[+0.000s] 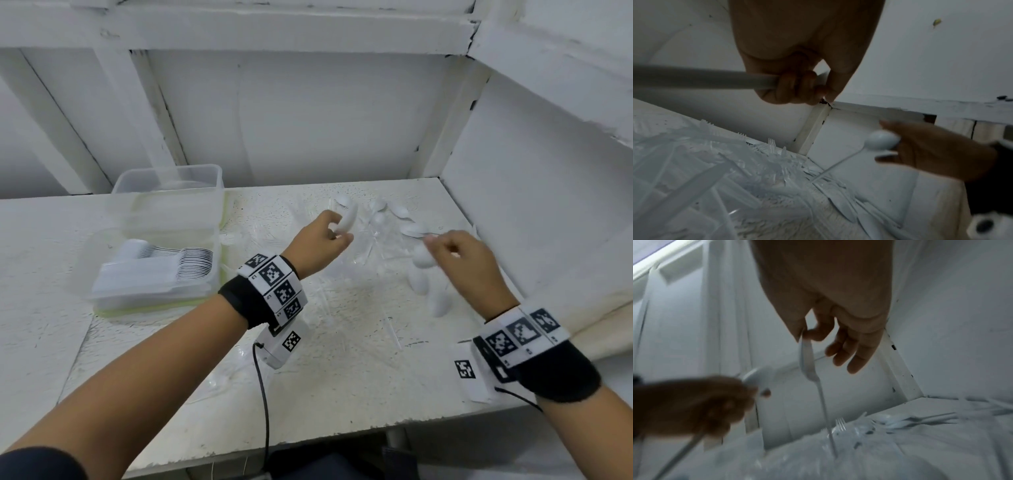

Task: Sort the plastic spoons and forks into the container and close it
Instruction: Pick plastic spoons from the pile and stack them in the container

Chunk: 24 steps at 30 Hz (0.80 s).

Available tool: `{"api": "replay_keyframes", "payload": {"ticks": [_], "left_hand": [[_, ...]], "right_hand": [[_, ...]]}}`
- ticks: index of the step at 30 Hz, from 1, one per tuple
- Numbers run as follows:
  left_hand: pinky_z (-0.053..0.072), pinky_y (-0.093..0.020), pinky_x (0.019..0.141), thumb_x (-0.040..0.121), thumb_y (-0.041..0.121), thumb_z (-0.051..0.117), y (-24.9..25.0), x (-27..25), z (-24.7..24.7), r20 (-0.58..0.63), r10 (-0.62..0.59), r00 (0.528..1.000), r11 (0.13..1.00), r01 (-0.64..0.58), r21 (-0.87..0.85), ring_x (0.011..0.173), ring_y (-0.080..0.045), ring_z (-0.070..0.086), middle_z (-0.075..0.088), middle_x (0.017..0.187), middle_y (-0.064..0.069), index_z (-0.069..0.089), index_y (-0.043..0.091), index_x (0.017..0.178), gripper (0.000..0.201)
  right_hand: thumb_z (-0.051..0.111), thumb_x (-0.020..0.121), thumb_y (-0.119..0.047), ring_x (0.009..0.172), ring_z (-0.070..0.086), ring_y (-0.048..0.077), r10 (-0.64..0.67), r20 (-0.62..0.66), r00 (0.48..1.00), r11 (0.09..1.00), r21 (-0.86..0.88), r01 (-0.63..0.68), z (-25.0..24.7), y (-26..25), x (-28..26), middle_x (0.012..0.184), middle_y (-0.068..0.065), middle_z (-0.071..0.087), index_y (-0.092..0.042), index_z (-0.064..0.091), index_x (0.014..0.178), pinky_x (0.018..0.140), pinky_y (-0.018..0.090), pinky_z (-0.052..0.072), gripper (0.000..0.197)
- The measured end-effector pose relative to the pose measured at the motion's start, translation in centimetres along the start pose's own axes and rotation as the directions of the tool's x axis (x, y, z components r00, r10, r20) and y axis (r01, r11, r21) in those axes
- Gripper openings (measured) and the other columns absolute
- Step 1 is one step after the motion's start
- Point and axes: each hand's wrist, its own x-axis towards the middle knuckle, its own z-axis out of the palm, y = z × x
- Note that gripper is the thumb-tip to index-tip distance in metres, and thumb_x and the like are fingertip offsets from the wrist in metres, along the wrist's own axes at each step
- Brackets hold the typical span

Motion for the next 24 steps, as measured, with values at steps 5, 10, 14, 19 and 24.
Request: {"api": "replay_keyframes", "payload": {"ticks": [5,10,14,19,24], "left_hand": [[0.031,-0.019,0.054,0.094,0.023,0.050,0.2,1.3,2.0,0.143,0.069,0.987,0.962,-0.104,0.251,0.063,-0.011,0.043,0.047,0.071,0.003,0.046,0.014,0.080,0.018],[0.038,-0.025,0.070,0.093,0.018,0.049,2.0,3.5,5.7,0.392,0.130,0.911,0.833,-0.315,0.455,0.084,-0.017,0.051,0.062,0.097,-0.004,0.060,0.011,0.104,0.017],[0.044,-0.029,0.080,0.092,0.015,0.048,3.8,5.5,8.9,0.483,0.110,0.869,0.692,-0.416,0.590,0.105,-0.024,0.057,0.062,0.114,-0.006,0.060,0.013,0.118,0.028],[0.039,-0.033,0.094,0.095,0.016,0.049,3.8,7.8,12.2,0.602,-0.020,0.798,0.583,-0.480,0.655,0.129,-0.024,0.041,0.042,0.140,-0.006,0.036,0.020,0.143,0.050],[0.028,-0.037,0.105,0.100,0.020,0.035,3.1,8.4,12.9,0.603,-0.086,0.793,0.597,-0.444,0.669,0.137,-0.025,0.031,0.031,0.149,-0.011,0.026,0.011,0.146,0.048]], "right_hand": [[0.052,0.093,-0.018,0.089,0.066,0.021,0.224,-0.192,0.955,0.848,0.522,-0.094,-1.7,-1.9,2.3,0.078,0.001,0.073,-0.015,0.052,0.064,0.080,0.040,0.051,0.029],[0.042,0.098,-0.034,0.068,0.057,0.016,0.050,-0.215,0.975,0.924,0.381,0.036,-1.9,-3.0,4.2,0.063,-0.002,0.058,-0.021,0.040,0.070,0.076,0.034,0.045,0.031],[0.054,0.092,-0.034,0.064,0.036,0.010,-0.038,-0.006,0.999,0.995,0.093,0.039,-1.8,-2.2,5.8,0.073,-0.005,0.033,-0.020,0.031,0.082,0.064,0.020,0.038,0.029],[0.049,0.086,0.007,0.092,0.040,0.012,-0.018,0.139,0.990,0.991,-0.128,0.036,-2.3,-0.4,6.0,0.104,0.002,0.036,-0.011,0.026,0.104,0.065,-0.001,0.033,0.034],[0.043,0.095,-0.006,0.111,0.049,0.022,-0.020,0.088,0.996,0.995,-0.092,0.028,-2.9,1.6,5.0,0.127,0.010,0.046,-0.008,0.035,0.127,0.090,0.030,0.045,0.034]]}}
